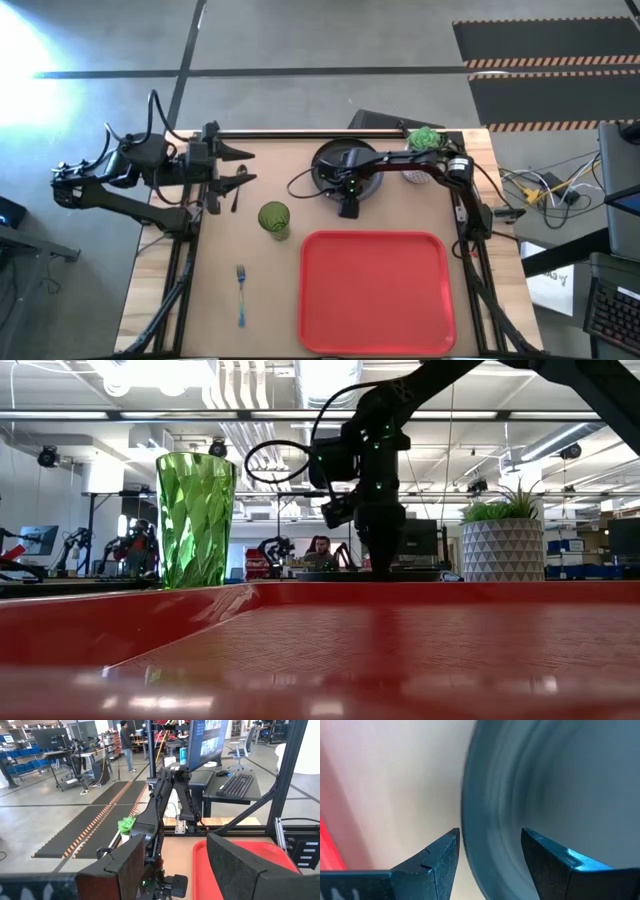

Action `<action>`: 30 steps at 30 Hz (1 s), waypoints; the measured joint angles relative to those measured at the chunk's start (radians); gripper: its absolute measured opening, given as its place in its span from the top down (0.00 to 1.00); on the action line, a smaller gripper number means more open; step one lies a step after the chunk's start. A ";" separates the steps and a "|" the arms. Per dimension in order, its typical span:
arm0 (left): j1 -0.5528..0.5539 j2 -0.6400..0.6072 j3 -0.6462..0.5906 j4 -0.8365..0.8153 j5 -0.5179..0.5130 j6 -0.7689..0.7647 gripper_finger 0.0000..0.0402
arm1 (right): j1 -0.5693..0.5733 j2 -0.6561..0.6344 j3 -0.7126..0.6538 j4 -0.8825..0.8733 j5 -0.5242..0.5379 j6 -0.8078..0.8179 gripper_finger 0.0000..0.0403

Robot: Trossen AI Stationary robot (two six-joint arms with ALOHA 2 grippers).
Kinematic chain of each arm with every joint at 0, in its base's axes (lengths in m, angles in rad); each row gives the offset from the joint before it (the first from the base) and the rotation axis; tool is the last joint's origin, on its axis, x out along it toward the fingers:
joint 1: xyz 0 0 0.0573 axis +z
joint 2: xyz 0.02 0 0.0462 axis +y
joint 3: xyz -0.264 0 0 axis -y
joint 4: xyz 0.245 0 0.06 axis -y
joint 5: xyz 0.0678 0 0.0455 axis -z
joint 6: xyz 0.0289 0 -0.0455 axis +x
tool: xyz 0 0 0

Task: Pick and place plate/cup/fork/spoon on tray
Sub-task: Put the black plate on the red serving tray

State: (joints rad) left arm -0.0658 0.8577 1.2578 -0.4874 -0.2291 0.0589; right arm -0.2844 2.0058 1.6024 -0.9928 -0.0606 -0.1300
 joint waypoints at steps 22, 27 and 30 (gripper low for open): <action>0.000 -0.004 -0.002 0.005 0.005 0.000 0.51 | -0.006 0.008 -0.066 0.099 -0.049 0.046 0.68; 0.000 -0.003 0.000 0.008 0.016 -0.001 0.51 | -0.005 0.004 -0.101 0.126 -0.046 0.062 0.82; 0.000 -0.005 -0.003 0.008 0.019 -0.001 0.51 | -0.005 0.000 -0.100 0.129 -0.045 0.063 0.91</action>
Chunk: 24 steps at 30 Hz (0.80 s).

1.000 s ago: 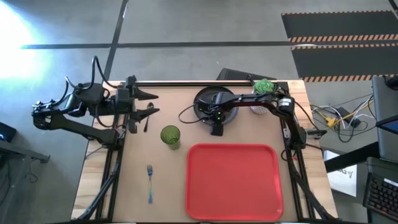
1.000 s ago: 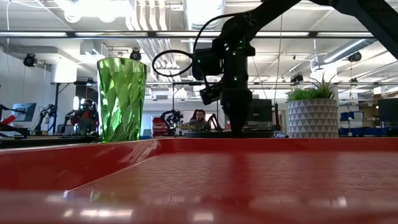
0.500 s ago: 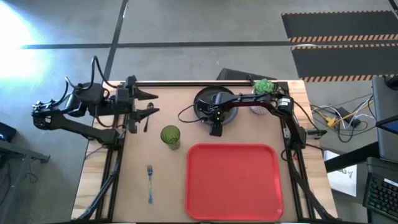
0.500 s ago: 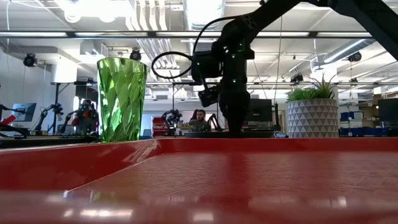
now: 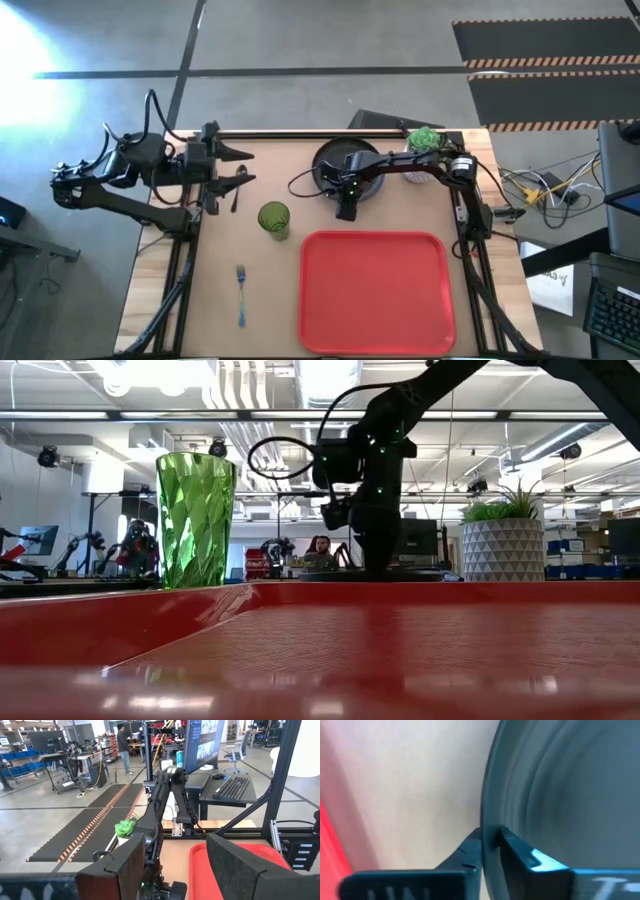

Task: Pick and place plate/cup/fork/spoon on tray
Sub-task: Put the black plate on the red serving tray

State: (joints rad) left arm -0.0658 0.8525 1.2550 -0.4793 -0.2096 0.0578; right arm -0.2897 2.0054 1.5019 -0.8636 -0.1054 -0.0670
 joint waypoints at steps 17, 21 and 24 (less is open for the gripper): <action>0.000 -0.003 -0.001 -0.001 0.007 0.000 0.51 | 0.004 -0.258 -0.009 -0.052 0.063 0.052 0.98; 0.000 -0.004 -0.001 -0.001 0.007 0.000 0.51 | 0.023 -0.365 -0.009 -0.080 0.082 0.085 0.98; 0.000 -0.004 0.001 -0.001 0.007 0.000 0.51 | 0.047 -0.442 -0.009 -0.115 0.104 0.122 0.98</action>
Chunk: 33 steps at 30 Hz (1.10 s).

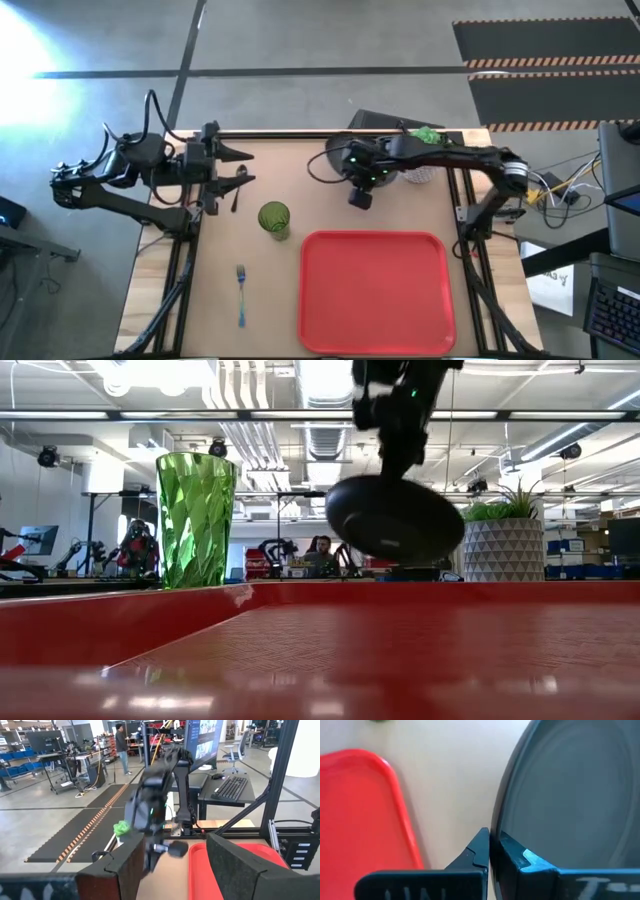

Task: Pick and place plate/cup/fork/spoon on tray
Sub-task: Put the black plate on the red serving tray

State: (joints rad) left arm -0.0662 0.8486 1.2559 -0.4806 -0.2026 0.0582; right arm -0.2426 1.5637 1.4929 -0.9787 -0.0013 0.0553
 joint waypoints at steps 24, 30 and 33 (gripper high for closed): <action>0.000 -0.008 -0.003 0.000 -0.007 0.000 0.51 | 0.681 -0.134 -0.005 -0.118 0.163 0.763 0.98; 0.000 -0.001 -0.001 0.001 -0.007 0.000 0.51 | 0.842 -0.071 -0.005 -0.138 0.190 1.083 0.98; 0.000 -0.003 -0.002 0.000 -0.007 0.000 0.51 | 0.906 -0.024 -0.004 -0.123 0.189 1.218 0.98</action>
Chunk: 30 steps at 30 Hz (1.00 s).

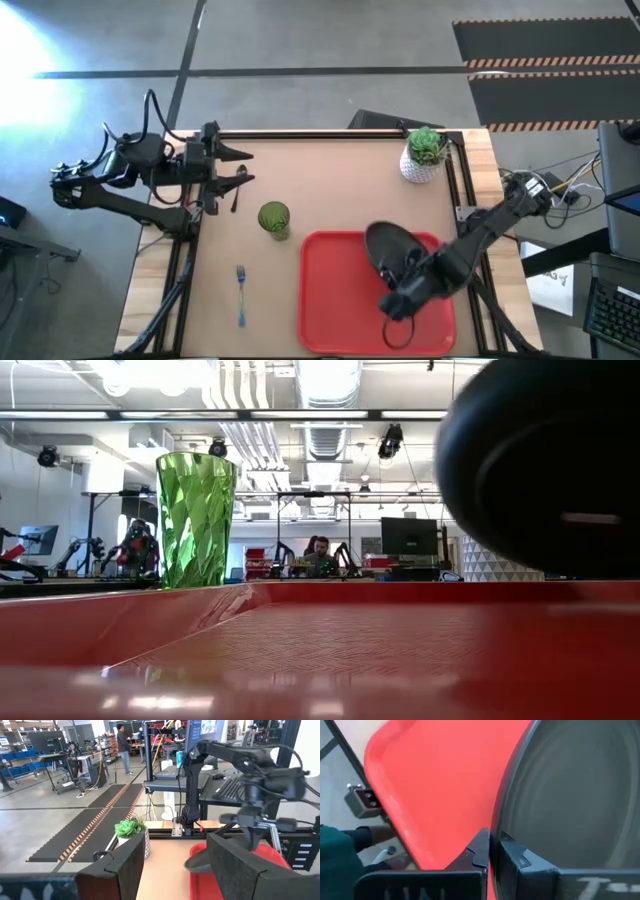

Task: Pick and place plate/cup/fork/spoon on tray
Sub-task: Put the black plate on the red serving tray

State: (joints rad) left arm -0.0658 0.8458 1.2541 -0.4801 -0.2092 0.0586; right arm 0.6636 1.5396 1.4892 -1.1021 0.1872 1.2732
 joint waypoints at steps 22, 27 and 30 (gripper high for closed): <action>0.000 -0.006 0.000 -0.001 0.007 0.009 0.51 | 0.153 0.543 0.300 0.216 -0.063 0.418 0.97; 0.000 -0.006 0.000 -0.002 0.007 0.009 0.51 | 0.159 0.581 0.370 0.080 -0.065 0.437 0.98; 0.000 -0.005 0.000 -0.001 0.007 0.009 0.51 | 0.159 0.585 0.387 0.044 -0.064 0.434 0.98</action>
State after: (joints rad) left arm -0.0662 0.8410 1.2541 -0.4812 -0.2024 0.0677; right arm 0.8222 2.1245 1.8767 -1.0584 0.1230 1.7069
